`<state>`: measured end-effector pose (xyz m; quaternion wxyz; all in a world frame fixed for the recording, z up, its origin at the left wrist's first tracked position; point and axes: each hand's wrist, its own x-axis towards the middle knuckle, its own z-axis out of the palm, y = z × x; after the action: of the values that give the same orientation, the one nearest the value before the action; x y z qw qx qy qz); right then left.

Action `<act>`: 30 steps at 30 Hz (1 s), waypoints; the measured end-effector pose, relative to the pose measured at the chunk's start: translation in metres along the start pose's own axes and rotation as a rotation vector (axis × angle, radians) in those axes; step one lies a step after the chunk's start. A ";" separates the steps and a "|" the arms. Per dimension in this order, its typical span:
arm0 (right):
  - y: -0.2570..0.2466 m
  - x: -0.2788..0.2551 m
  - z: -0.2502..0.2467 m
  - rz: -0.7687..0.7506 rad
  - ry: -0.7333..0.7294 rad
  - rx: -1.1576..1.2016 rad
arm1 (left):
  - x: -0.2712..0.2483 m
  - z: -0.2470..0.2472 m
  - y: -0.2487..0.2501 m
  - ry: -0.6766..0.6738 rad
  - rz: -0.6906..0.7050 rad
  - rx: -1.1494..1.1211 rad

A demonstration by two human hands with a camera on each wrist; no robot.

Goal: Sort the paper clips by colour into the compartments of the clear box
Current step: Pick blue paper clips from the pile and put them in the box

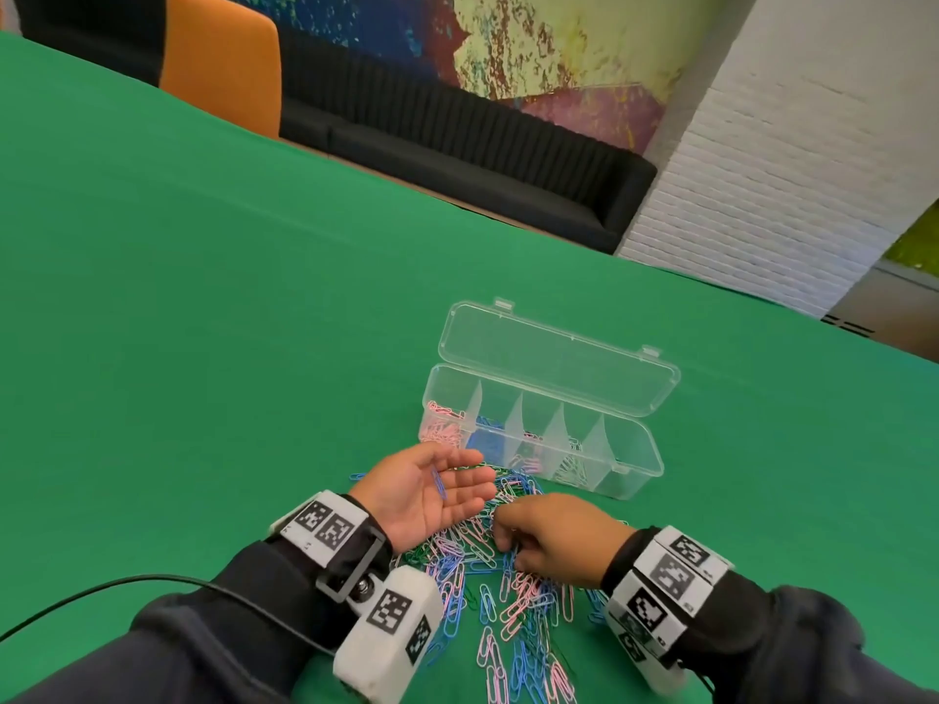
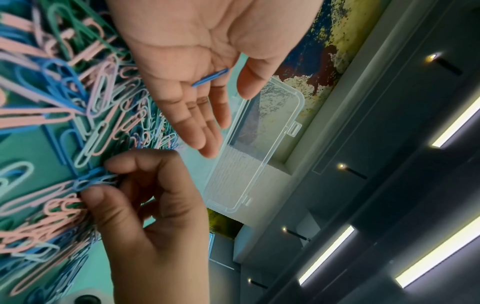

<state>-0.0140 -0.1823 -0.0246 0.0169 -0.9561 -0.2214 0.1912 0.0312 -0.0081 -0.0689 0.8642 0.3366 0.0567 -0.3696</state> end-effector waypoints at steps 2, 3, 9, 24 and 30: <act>0.000 0.002 -0.001 0.014 -0.025 -0.020 | 0.000 0.000 0.000 -0.002 -0.001 -0.018; 0.000 0.002 -0.002 0.012 -0.038 -0.029 | 0.000 -0.001 0.001 -0.001 0.000 -0.025; -0.003 0.004 -0.018 0.021 0.043 0.062 | 0.005 -0.003 -0.003 0.018 -0.002 -0.017; -0.021 0.004 0.007 0.210 -0.017 0.014 | 0.006 -0.007 0.008 0.043 0.031 -0.295; -0.013 0.000 -0.017 0.209 0.032 0.007 | 0.008 -0.009 0.006 0.037 0.017 -0.213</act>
<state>-0.0130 -0.1694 -0.0074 0.0039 -0.9768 -0.1195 0.1775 0.0425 -0.0042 -0.0747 0.8969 0.2501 0.1089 -0.3480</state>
